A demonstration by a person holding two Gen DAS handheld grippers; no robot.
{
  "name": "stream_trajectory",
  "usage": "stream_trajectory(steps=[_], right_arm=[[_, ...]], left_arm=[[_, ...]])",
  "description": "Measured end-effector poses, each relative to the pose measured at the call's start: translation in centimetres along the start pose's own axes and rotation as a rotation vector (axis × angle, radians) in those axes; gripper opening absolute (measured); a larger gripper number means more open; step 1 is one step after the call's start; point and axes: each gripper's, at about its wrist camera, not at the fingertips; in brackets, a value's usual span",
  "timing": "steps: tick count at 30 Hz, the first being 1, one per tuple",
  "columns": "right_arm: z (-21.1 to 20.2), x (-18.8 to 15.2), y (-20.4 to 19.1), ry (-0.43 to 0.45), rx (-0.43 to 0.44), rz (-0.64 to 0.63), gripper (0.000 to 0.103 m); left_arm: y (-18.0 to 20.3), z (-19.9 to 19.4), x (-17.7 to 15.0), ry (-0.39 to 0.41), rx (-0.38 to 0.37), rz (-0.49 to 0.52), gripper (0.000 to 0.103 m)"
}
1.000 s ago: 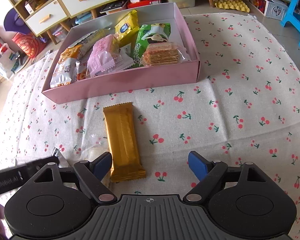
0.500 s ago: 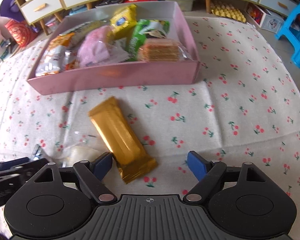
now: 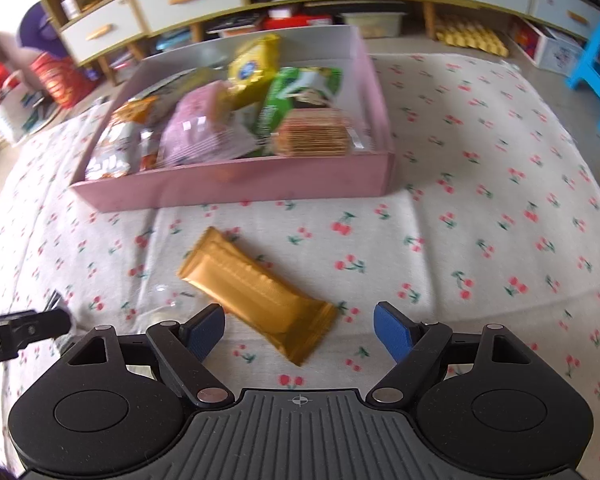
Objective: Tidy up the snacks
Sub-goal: 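Grasp the small blue candy with the left tool while the right tool grasps the gold bar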
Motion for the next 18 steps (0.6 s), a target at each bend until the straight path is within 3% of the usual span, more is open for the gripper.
stream_trajectory(steps=[7, 15, 18], right_arm=[[1.1, -0.7, -2.0, 0.025, -0.058, -0.188, 0.081], [0.8, -0.8, -2.7, 0.044, -0.025, -0.239, 0.044], [0.8, -0.8, -3.0, 0.029, -0.013, -0.245, 0.04]], left_arm=[[0.3, 1.3, -0.7, -0.022, 0.013, -0.083, 0.055], [1.4, 1.5, -0.6, 0.015, 0.082, 0.041, 0.038], [1.4, 1.5, -0.5, 0.018, 0.08, 0.053, 0.032]])
Point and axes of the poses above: each gripper's, at about its wrist camera, not at the fingertips, and z roughly the way its jaws point, y to its right, x to its top
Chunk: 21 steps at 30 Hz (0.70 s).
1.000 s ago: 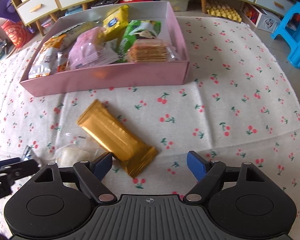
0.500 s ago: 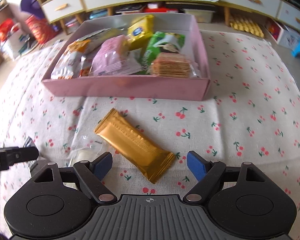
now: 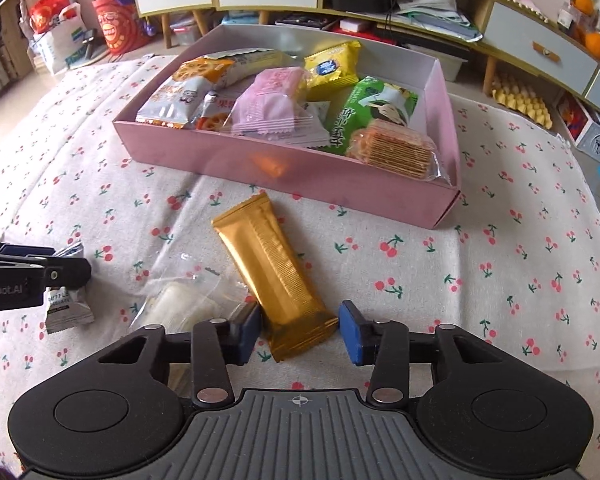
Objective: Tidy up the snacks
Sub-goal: 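Grasp the small blue candy with the left tool while the right tool grasps the gold bar, then carry the blue candy and gold bar into the pink box and open both tools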
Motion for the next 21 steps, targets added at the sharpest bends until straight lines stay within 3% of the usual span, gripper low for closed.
stream_trajectory(steps=[10, 15, 21], right_arm=[[-1.0, 0.3, 1.7, -0.085, 0.095, 0.188, 0.037], [-1.7, 0.2, 3.5, -0.1, 0.169, 0.303, 0.036], [-3.2, 0.1, 4.4, -0.087, 0.205, 0.341, 0.036]], left_arm=[[-0.6, -0.8, 0.3, 0.01, -0.054, -0.028, 0.026], [-0.5, -1.4, 0.5, 0.03, -0.075, -0.03, 0.026], [-0.5, -1.9, 0.8, 0.047, -0.105, -0.041, 0.026]])
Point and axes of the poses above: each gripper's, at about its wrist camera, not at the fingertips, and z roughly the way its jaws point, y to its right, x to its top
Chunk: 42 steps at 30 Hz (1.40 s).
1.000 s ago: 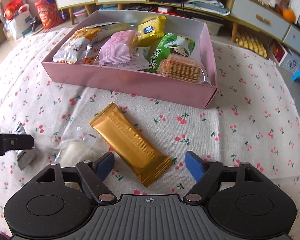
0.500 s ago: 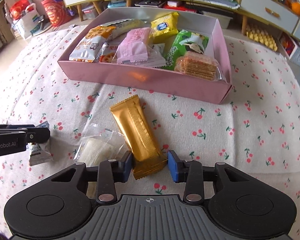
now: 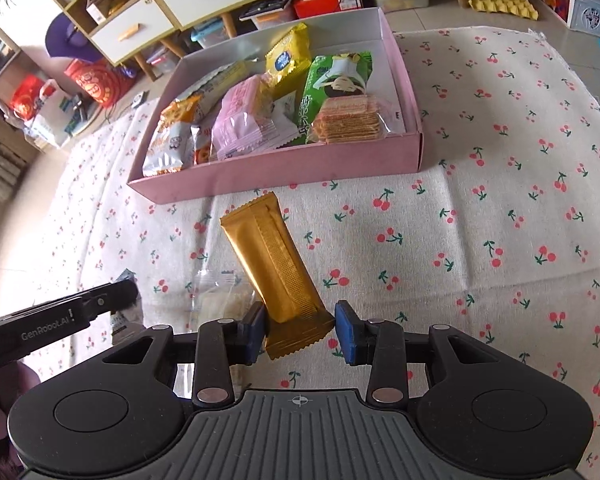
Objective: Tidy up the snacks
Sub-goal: 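Carry the blue candy and gold bar into the pink box and open both tools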
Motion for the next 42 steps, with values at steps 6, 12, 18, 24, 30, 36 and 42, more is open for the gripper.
stream_trajectory(steps=[6, 12, 18, 24, 30, 36, 42], right_arm=[[-1.9, 0.1, 0.0, 0.037, 0.059, 0.029, 0.036], [-3.7, 1.2, 0.6, 0.097, 0.102, 0.091, 0.036], [-4.4, 3.9, 2.3, 0.153, 0.109, 0.216, 0.036], [-3.3, 7.6, 3.6, 0.183, 0.088, 0.274, 0.036], [-1.1, 10.2, 4.5, 0.206, 0.068, 0.291, 0.036], [1.1, 11.8, 6.1, 0.215, 0.074, 0.298, 0.037], [2.7, 12.3, 7.7, 0.21, 0.12, 0.357, 0.037]], left_arm=[[0.1, -0.5, 0.3, 0.022, -0.032, -0.01, 0.026], [0.8, -1.5, 1.2, 0.077, -0.066, -0.011, 0.026], [1.5, -1.3, 3.3, 0.115, -0.061, 0.026, 0.026], [2.5, 0.1, 6.3, 0.143, -0.066, 0.033, 0.026], [4.3, 2.0, 8.7, 0.17, -0.064, 0.079, 0.026], [5.7, 4.4, 10.8, 0.193, -0.048, 0.124, 0.026], [6.5, 6.5, 11.7, 0.179, -0.029, 0.15, 0.026]])
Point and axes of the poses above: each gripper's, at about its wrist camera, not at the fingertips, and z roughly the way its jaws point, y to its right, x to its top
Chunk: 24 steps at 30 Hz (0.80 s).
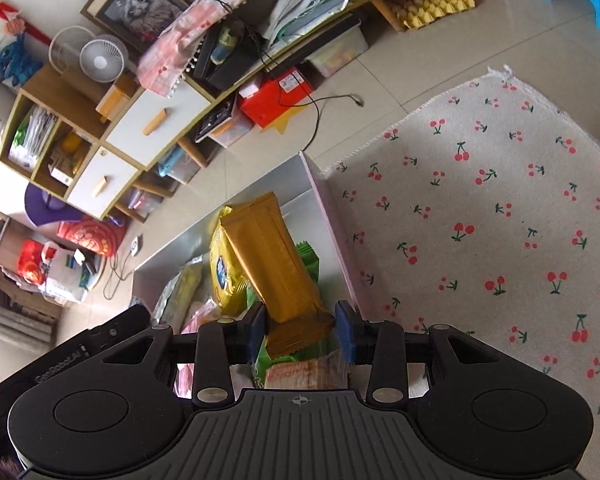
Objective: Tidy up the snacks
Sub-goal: 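Carry the blue candy and gold bar into the pink box and open both tools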
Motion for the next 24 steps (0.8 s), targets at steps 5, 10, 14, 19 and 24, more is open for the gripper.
stream_trajectory(steps=[5, 10, 14, 19, 24], right_arm=[[0.5, 0.2, 0.3, 0.014, 0.011, -0.002, 0.037], [0.4, 0.2, 0.5, 0.045, 0.042, 0.002, 0.041], [-0.2, 0.4, 0.7, 0.057, 0.076, 0.032, 0.053], [-0.9, 0.2, 0.1, 0.059, 0.065, 0.018, 0.053], [-2.3, -0.7, -1.4, 0.057, 0.035, -0.034, 0.055]], left_arm=[[0.5, 0.9, 0.3, 0.007, 0.018, 0.028, 0.026], [0.8, 0.8, 0.3, 0.042, 0.031, 0.044, 0.044], [1.0, 0.3, -0.1, 0.045, 0.041, 0.073, 0.048], [1.1, -0.7, -0.1, 0.048, 0.032, 0.086, 0.056], [1.1, -2.4, -0.4, 0.052, 0.034, 0.111, 0.063]])
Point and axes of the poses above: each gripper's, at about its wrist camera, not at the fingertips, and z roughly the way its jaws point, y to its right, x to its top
